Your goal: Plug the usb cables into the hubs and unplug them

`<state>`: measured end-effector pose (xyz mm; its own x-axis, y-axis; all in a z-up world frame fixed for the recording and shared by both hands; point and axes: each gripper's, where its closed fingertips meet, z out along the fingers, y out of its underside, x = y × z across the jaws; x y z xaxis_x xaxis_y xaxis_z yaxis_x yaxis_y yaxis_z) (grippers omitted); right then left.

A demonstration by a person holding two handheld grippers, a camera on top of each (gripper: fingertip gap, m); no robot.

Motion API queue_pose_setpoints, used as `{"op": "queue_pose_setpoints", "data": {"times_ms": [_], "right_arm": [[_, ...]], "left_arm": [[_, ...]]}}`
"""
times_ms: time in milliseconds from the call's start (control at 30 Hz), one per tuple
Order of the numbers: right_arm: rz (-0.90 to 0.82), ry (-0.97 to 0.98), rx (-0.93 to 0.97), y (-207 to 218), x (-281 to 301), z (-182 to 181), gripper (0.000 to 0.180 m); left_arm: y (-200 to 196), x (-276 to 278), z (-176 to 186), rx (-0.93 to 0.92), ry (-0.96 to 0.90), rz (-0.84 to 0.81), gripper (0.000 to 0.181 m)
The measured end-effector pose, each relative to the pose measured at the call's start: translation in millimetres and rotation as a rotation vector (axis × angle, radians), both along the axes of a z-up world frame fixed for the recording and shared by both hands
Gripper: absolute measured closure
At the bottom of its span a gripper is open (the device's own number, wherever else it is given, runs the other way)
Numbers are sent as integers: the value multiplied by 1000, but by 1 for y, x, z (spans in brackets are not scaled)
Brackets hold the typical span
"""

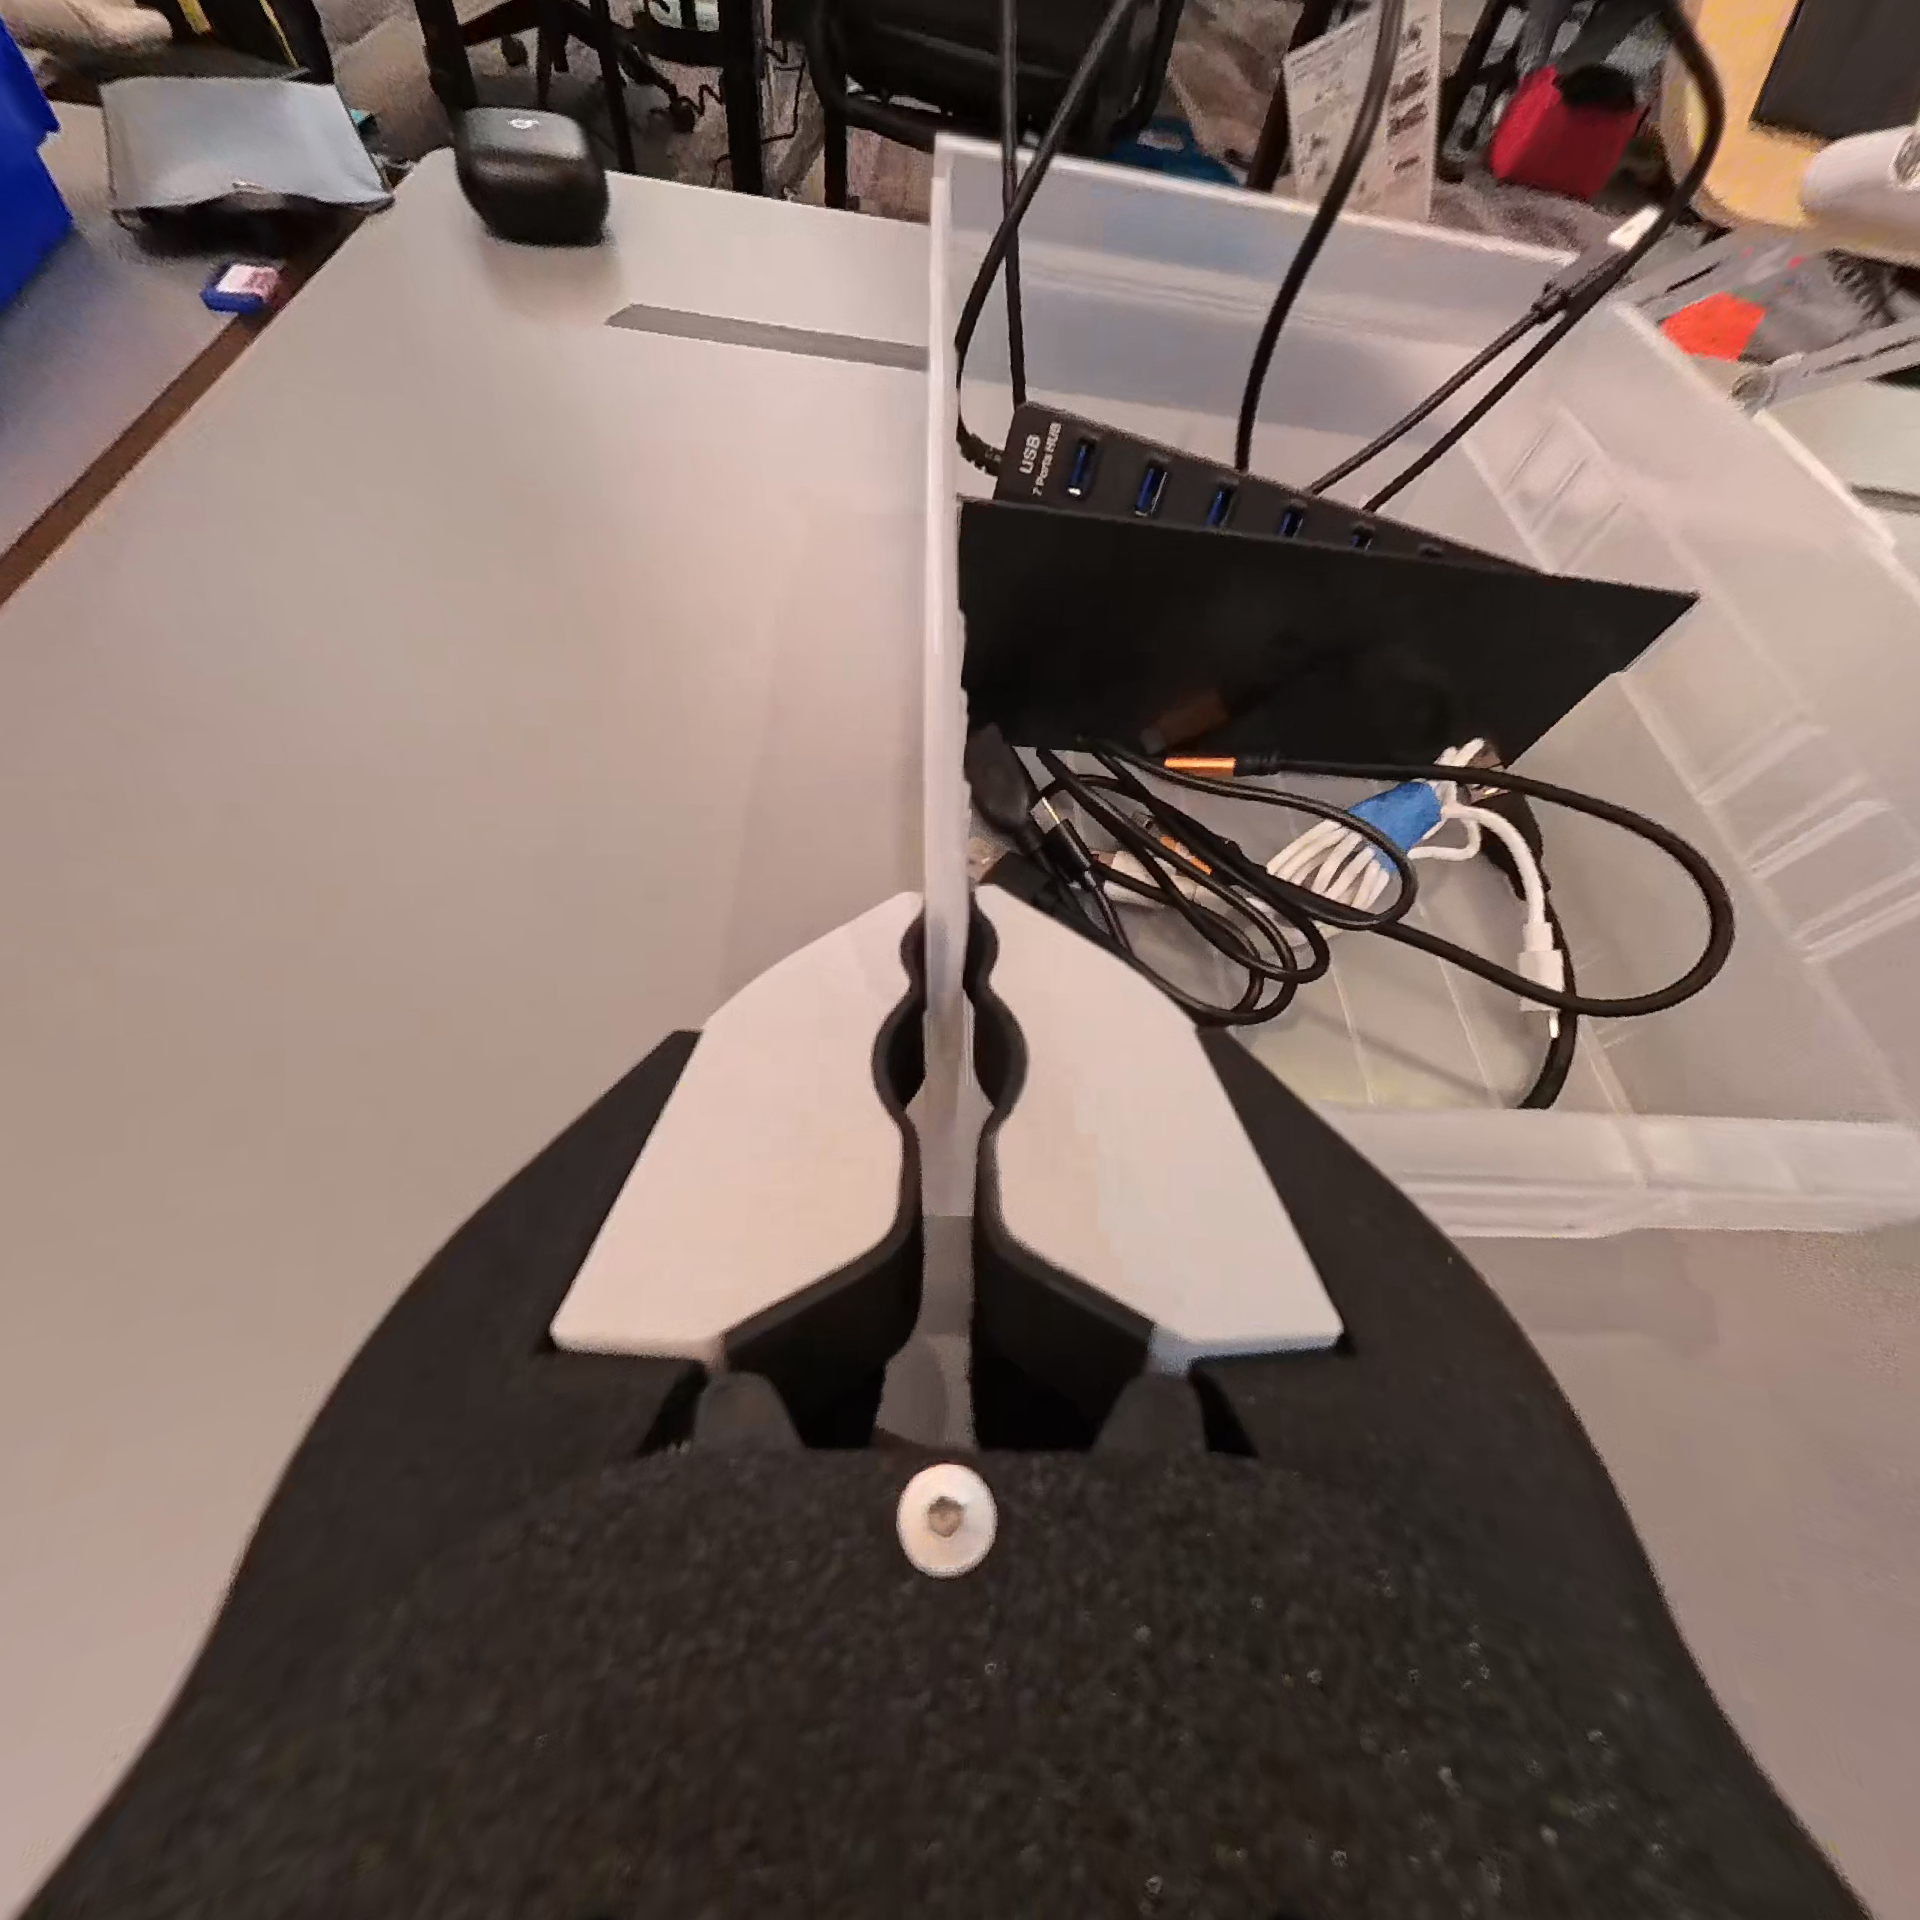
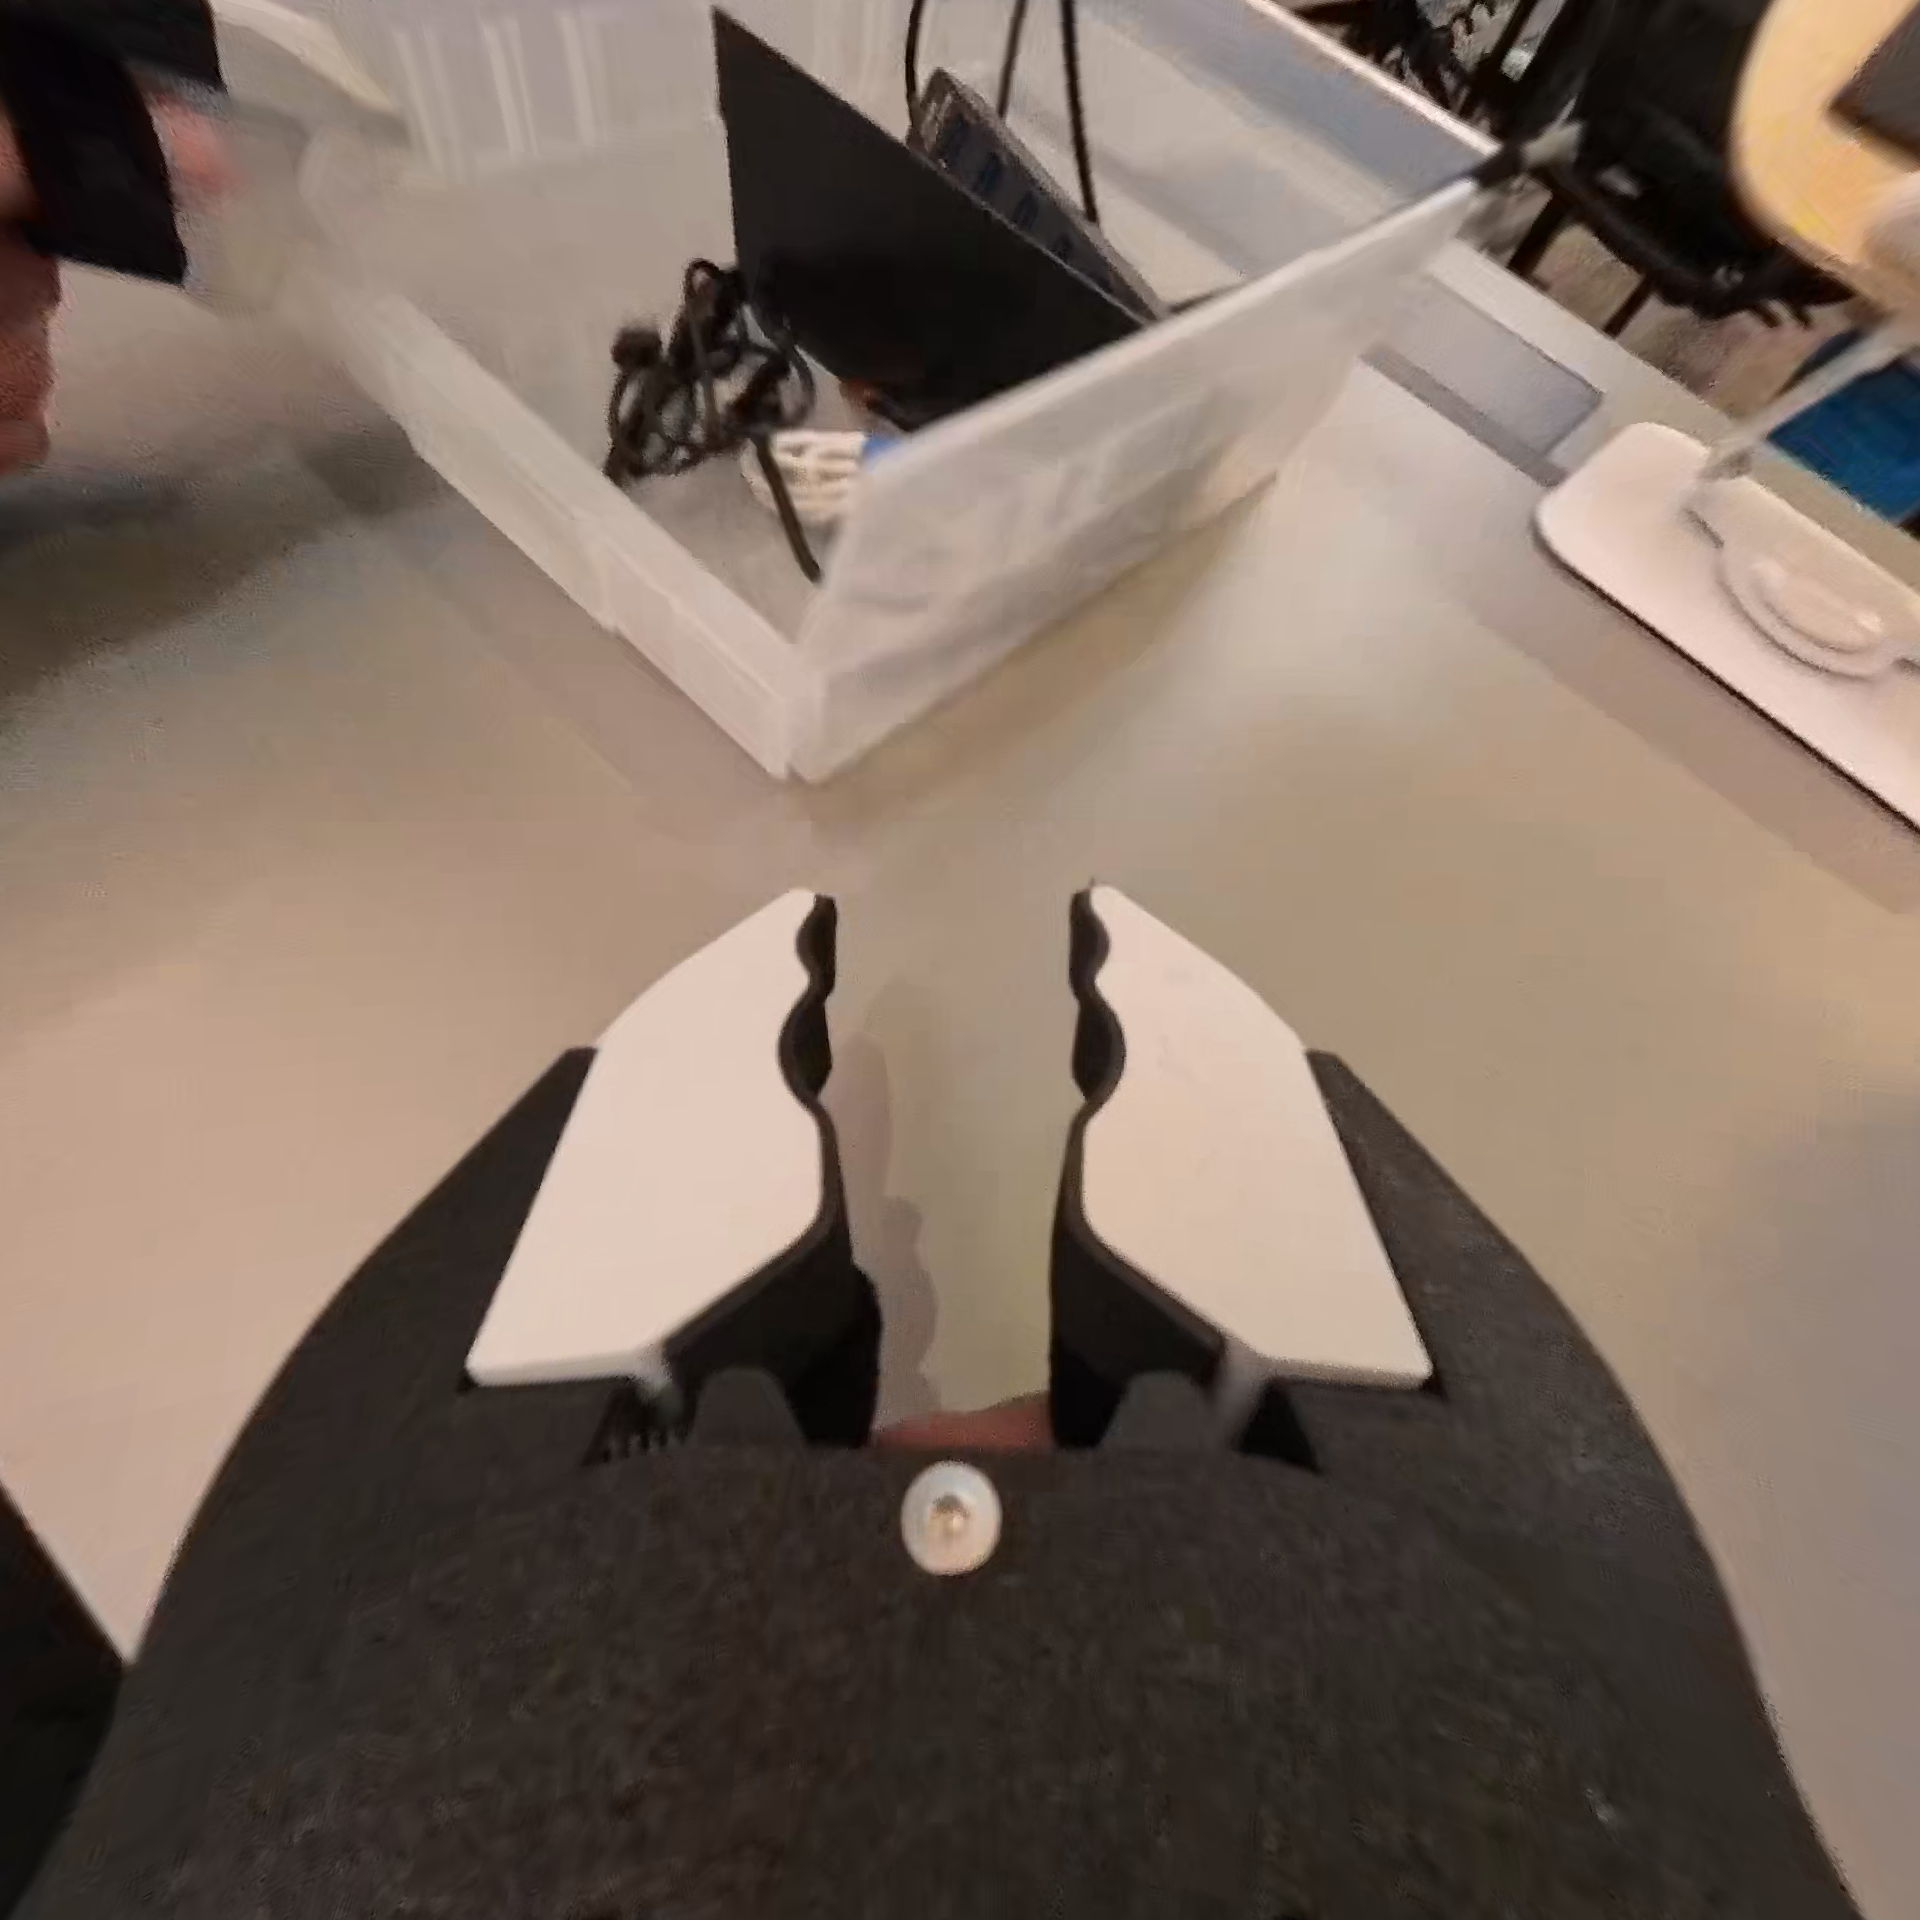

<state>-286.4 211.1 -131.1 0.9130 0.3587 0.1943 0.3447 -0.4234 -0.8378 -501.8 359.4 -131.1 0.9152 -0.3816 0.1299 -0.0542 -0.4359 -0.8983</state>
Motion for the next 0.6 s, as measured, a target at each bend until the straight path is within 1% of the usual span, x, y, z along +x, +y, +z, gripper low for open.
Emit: {"op": "queue_pose_setpoints", "data": {"times_ms": [67, 133, 200, 233, 267, 300, 333, 367, 400, 433, 467, 500, 567, 600], "right_arm": [[-3, -45, 40, -26, 47, 8, 137], [-64, -60, 129, -48, 105, 28, 137], [-185, -99, 254, -70, 176, 51, 137], [-293, -144, 316, -82, 221, 61, 140], [-402, -197, 357, -96, 266, 68, 146], [-489, -251, 373, -111, 310, 71, 147], [-568, -309, 377, -125, 354, 71, 146], [-655, -340, 368, -137, 396, 70, 146], [-746, -334, 329, -147, 437, 66, 145], [-815, -305, 283, -153, 469, 60, 142], [-845, -237, 244, -154, 492, 53, 138], [-833, -127, 211, -149, 503, 44, 134], [-728, 118, 140, -130, 499, 22, 120], [-696, 199, 114, -122, 496, 12, 118]], "left_arm": [[-1, 1, 0, 3, -24, 1, 177], [-2, 1, 0, 4, -17, -9, 177], [-5, -2, -2, -12, -1, 2, 174], [-9, -5, -3, -27, 7, 23, 171], [-13, -10, -3, -42, 15, 61, 165], [-19, -22, 0, -49, 42, 144, 150], [-27, -34, 8, -38, 89, 246, 138], [-37, -36, 25, 25, 121, 305, 148], [-47, -30, 47, 120, 142, 316, 158], [-56, -25, 65, 194, 178, 349, 159], [-63, -20, 74, 221, 212, 380, 159], [-67, -9, 75, 220, 217, 366, 158], [-73, 21, 70, 205, 146, 269, 158], [-76, 35, 64, 190, 112, 218, 158]]}}
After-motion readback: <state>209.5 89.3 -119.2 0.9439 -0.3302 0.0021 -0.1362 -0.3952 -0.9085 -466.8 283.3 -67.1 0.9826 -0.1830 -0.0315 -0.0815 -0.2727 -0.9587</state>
